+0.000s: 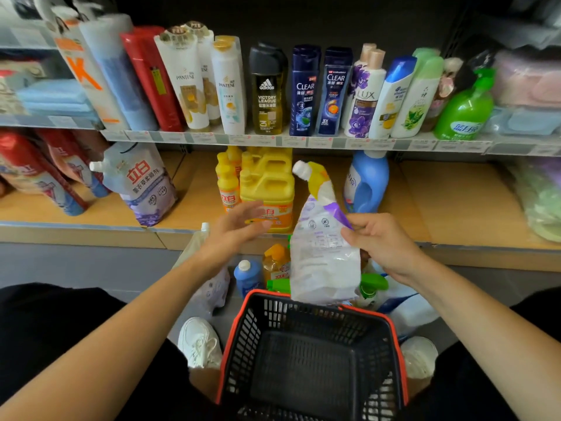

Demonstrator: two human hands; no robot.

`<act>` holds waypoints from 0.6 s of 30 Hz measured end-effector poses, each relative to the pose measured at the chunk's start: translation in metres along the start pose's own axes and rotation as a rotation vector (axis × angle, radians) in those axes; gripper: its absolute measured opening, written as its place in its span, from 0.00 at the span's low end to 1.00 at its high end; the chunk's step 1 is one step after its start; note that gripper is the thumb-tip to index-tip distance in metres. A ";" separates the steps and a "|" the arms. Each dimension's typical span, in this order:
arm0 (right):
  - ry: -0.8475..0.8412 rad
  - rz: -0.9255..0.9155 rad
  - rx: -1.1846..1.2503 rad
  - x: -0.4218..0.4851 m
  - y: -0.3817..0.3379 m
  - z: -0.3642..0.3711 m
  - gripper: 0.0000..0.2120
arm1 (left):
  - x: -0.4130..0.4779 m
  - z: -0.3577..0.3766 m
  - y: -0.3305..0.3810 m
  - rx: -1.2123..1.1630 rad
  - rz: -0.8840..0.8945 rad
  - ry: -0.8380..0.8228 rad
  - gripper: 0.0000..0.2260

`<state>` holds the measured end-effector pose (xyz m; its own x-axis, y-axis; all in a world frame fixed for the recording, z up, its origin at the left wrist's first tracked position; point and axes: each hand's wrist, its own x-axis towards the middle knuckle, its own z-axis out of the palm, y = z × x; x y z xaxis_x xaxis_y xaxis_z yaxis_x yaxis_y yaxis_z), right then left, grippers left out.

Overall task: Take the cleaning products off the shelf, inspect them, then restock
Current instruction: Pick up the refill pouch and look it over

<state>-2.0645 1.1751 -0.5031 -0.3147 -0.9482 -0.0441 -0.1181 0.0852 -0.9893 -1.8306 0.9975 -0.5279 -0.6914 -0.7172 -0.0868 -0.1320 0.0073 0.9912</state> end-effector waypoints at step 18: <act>-0.302 -0.014 -0.308 0.056 0.011 0.032 0.14 | -0.015 -0.044 0.032 0.339 0.349 0.080 0.04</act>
<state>-2.0535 1.1131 -0.5206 -0.0269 -0.9930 -0.1152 -0.4102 0.1161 -0.9046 -1.7935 0.9783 -0.4900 -0.6805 -0.6827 0.2660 -0.1352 0.4738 0.8702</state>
